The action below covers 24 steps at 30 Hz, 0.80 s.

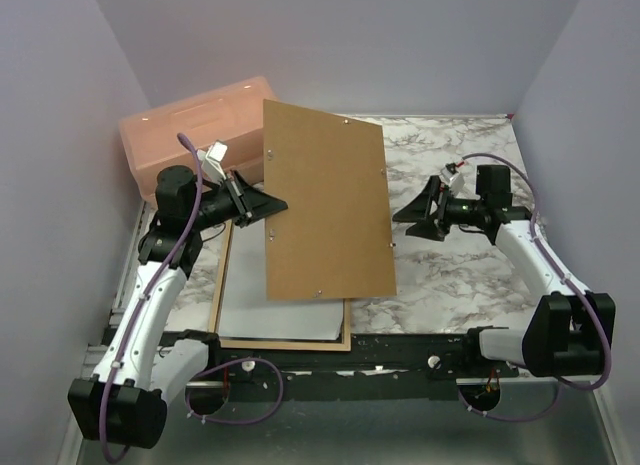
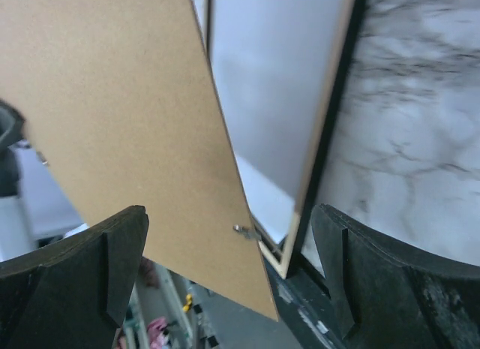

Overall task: Put the photo into the frame
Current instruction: Turn over the photo frame item at the center of the board.

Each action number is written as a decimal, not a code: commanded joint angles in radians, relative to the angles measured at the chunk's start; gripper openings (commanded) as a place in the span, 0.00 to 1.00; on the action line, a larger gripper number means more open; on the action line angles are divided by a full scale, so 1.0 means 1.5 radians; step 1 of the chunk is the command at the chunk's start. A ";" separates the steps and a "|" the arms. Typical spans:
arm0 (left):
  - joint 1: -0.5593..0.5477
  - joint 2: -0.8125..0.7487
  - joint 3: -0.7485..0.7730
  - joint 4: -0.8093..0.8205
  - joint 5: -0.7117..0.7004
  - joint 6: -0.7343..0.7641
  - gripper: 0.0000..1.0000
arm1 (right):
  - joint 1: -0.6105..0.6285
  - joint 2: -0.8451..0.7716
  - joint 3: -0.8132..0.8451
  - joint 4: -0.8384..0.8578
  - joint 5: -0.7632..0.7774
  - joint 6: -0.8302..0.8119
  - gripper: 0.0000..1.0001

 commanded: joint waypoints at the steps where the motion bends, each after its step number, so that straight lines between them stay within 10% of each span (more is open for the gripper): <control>1: 0.020 -0.058 -0.028 0.155 0.118 -0.095 0.00 | -0.001 -0.021 -0.038 0.189 -0.170 0.100 1.00; 16: 0.023 -0.085 -0.120 0.293 0.146 -0.173 0.00 | 0.030 -0.093 -0.111 0.721 -0.259 0.525 0.82; 24: 0.023 -0.096 -0.145 0.303 0.117 -0.168 0.00 | 0.039 -0.121 -0.098 0.733 -0.257 0.556 0.42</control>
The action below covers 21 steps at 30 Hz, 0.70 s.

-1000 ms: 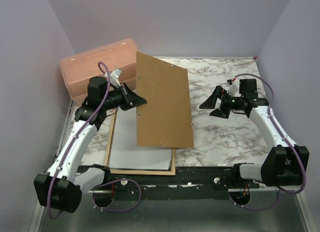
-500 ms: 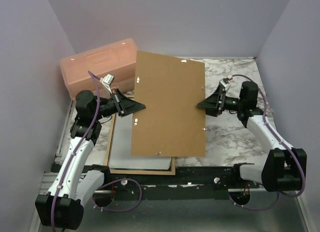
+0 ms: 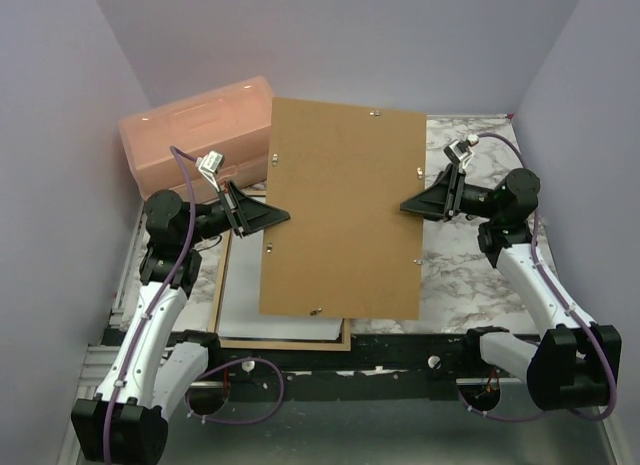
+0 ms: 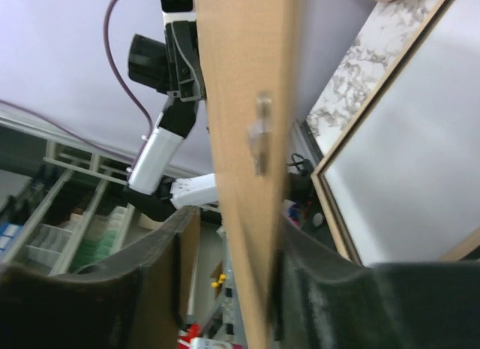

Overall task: Put the photo into the frame
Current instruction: Turn over the photo frame item at the center of the board.

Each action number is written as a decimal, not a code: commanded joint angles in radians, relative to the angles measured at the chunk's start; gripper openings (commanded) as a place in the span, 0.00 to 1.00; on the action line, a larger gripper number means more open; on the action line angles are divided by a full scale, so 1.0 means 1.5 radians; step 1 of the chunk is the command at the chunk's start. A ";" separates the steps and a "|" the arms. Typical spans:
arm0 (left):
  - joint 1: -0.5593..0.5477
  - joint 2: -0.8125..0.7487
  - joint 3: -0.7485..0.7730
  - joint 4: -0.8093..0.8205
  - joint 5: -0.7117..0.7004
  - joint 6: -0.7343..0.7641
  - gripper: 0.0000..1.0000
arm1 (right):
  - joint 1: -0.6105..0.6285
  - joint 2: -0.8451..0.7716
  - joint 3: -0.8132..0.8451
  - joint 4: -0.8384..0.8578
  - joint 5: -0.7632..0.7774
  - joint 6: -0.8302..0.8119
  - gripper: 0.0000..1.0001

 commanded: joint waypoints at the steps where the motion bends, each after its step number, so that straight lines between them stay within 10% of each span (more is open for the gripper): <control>1: 0.002 -0.008 -0.021 0.030 -0.016 0.013 0.00 | 0.012 -0.011 0.010 0.057 -0.029 0.049 0.36; 7: 0.003 -0.011 -0.041 -0.002 -0.029 0.042 0.23 | 0.012 -0.007 0.017 0.034 -0.029 0.036 0.01; 13: 0.005 -0.001 -0.049 -0.048 -0.038 0.083 0.73 | 0.012 -0.006 0.044 -0.109 -0.016 -0.068 0.00; 21: 0.016 0.029 -0.016 -0.277 -0.137 0.242 0.86 | 0.012 0.006 0.092 -0.333 0.055 -0.214 0.00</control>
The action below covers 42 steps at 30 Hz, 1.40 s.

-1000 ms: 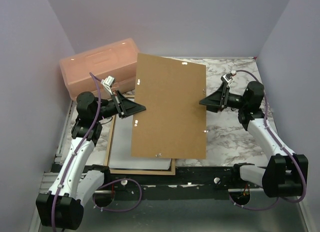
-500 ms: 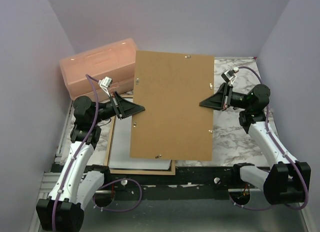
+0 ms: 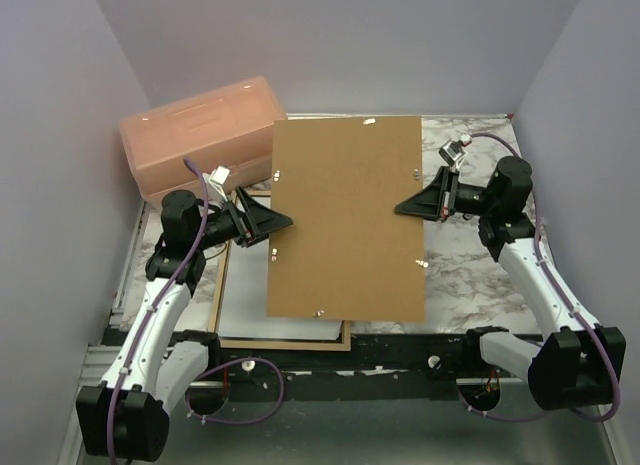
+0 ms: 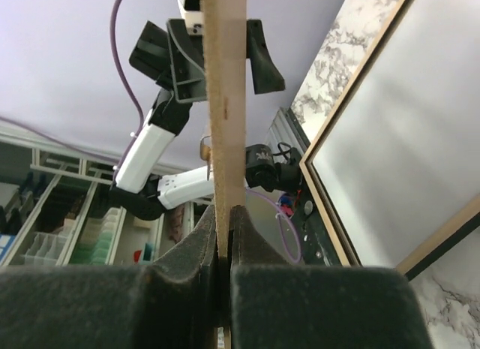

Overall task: Put the photo into the frame
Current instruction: Turn over the photo frame item at the center of the board, then move the photo frame to the center of the board.

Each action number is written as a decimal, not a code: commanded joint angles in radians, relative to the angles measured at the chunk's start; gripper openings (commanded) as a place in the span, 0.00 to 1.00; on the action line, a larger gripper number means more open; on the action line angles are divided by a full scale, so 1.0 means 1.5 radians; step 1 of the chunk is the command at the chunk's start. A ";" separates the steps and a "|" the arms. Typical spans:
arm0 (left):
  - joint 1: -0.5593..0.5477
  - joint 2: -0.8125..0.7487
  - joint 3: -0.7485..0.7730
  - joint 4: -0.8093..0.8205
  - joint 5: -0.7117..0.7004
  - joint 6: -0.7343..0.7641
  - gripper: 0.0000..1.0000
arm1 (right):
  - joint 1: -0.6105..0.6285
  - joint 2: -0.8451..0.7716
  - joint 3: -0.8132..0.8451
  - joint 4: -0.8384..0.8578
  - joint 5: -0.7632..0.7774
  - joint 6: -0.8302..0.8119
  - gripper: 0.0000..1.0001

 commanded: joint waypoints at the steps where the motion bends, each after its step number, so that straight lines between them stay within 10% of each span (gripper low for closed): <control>1: 0.007 0.022 0.039 -0.206 -0.110 0.144 0.87 | 0.003 0.010 0.050 -0.155 0.058 -0.104 0.00; 22: 0.008 0.270 0.193 -0.589 -0.702 0.348 0.88 | 0.002 0.050 0.198 -0.559 0.332 -0.365 0.00; 42: 0.026 0.555 0.283 -0.559 -0.617 0.410 0.78 | 0.002 0.065 0.266 -0.629 0.359 -0.400 0.00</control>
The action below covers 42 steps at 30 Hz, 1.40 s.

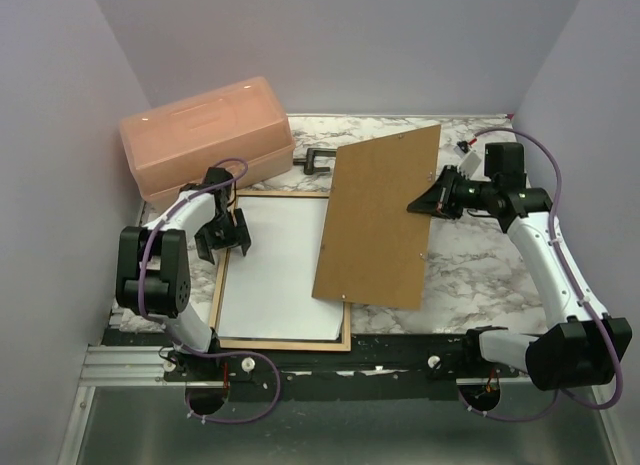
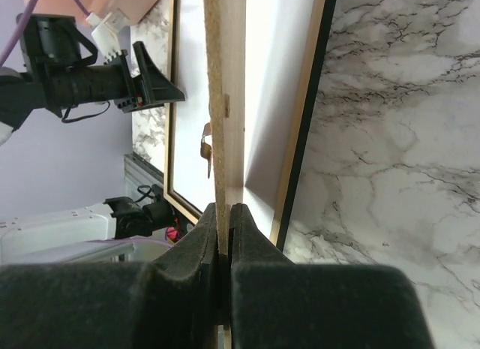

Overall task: Put the photo into the frame
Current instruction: Move the photo frame to the center of the board.

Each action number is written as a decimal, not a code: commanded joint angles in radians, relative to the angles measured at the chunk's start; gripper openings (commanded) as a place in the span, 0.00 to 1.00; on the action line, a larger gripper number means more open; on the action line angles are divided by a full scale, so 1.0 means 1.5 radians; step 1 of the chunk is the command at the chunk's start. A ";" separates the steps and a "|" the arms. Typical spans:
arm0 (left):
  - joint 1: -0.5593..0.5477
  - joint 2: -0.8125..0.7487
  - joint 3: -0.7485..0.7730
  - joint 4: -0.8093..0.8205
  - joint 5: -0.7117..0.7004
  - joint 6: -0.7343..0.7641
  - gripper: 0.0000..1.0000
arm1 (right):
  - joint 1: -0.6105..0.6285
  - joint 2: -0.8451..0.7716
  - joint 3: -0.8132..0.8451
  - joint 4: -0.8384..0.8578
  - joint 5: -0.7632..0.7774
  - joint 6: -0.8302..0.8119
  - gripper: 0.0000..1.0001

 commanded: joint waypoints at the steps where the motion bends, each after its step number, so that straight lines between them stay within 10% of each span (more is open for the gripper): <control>1: 0.009 0.039 0.022 0.011 0.048 0.027 0.77 | 0.001 0.001 0.058 -0.005 -0.022 -0.002 0.00; 15: -0.006 0.017 -0.023 0.071 0.248 0.022 0.41 | 0.001 -0.017 0.126 -0.023 -0.053 0.021 0.00; 42: -0.249 0.058 0.062 0.135 0.256 -0.119 0.30 | 0.001 -0.034 0.106 -0.068 0.028 -0.021 0.00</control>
